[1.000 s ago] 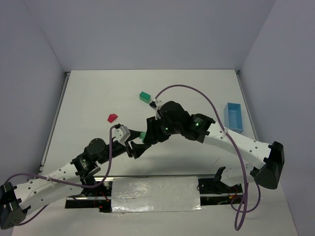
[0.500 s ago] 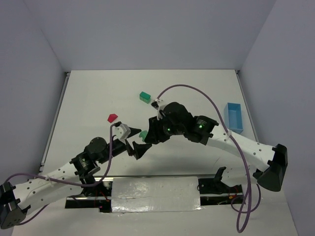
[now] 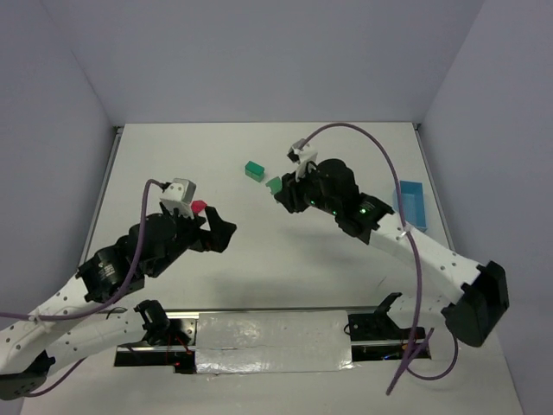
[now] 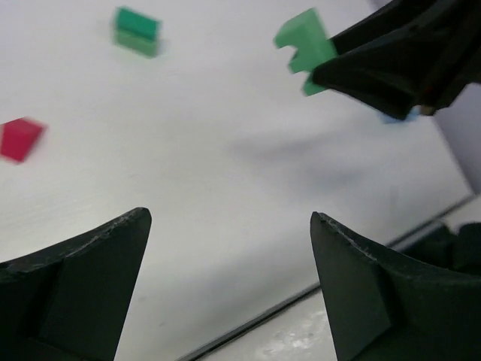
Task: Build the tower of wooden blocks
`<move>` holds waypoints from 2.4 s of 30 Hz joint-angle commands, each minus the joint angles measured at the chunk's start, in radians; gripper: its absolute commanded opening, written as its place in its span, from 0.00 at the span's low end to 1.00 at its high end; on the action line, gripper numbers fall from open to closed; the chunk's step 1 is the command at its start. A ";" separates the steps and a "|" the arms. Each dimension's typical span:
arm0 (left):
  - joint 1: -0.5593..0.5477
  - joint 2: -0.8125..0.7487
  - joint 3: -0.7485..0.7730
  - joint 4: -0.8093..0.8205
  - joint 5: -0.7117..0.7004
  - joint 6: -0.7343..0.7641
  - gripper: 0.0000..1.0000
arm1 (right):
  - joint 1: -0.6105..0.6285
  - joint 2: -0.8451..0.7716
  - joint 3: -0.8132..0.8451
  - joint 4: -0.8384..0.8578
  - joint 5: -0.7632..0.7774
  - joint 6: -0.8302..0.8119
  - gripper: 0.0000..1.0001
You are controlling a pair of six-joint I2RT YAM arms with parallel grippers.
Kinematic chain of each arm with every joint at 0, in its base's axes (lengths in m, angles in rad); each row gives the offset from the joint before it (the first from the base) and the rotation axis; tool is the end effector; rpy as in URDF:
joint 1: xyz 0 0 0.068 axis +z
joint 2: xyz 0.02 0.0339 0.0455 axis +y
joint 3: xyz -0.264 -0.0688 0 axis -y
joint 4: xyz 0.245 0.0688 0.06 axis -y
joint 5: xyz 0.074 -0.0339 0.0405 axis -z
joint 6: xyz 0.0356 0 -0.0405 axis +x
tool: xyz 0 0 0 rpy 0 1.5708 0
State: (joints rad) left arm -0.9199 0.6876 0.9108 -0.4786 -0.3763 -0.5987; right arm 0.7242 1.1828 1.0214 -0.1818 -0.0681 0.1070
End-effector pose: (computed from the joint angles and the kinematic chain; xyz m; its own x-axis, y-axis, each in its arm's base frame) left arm 0.0984 -0.1076 0.3667 -0.4220 -0.3110 -0.8516 0.3470 0.8124 -0.4686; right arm 0.2042 0.1838 0.3409 -0.3263 -0.1464 -0.9339 -0.6780 0.7246 0.1233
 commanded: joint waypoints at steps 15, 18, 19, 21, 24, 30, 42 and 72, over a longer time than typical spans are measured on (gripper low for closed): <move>0.312 0.236 0.076 -0.450 -0.510 -0.159 0.99 | -0.229 1.040 1.120 -0.287 -0.306 -0.423 0.05; 0.461 0.213 0.060 -0.389 -0.443 -0.106 1.00 | -0.229 1.132 1.250 -0.350 -0.305 -0.446 0.05; 0.483 0.199 0.042 -0.362 -0.417 -0.083 1.00 | -0.230 1.141 1.263 -0.354 -0.308 -0.457 0.08; 0.513 0.169 0.022 -0.290 -0.337 -0.012 1.00 | -0.229 1.166 1.276 -0.361 -0.306 -0.464 0.10; 0.518 0.173 0.007 -0.268 -0.282 0.025 1.00 | -0.229 1.187 1.287 -0.390 -0.328 -0.474 0.09; 0.520 0.194 0.004 -0.256 -0.222 0.056 1.00 | -0.226 1.212 1.260 -0.397 -0.369 -0.484 0.10; 0.521 0.201 -0.010 -0.229 -0.168 0.085 1.00 | -0.197 1.273 1.286 -0.401 -0.323 -0.506 0.11; 0.501 0.211 -0.016 -0.218 -0.141 0.094 1.00 | -0.218 1.247 1.275 -0.390 -0.323 -0.492 0.14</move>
State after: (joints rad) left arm -0.4114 0.8951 0.8959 -0.7303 -0.5186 -0.5228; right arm 0.5159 2.4619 2.2612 -0.5911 -0.3824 -0.3836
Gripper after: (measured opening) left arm 0.995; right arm 0.428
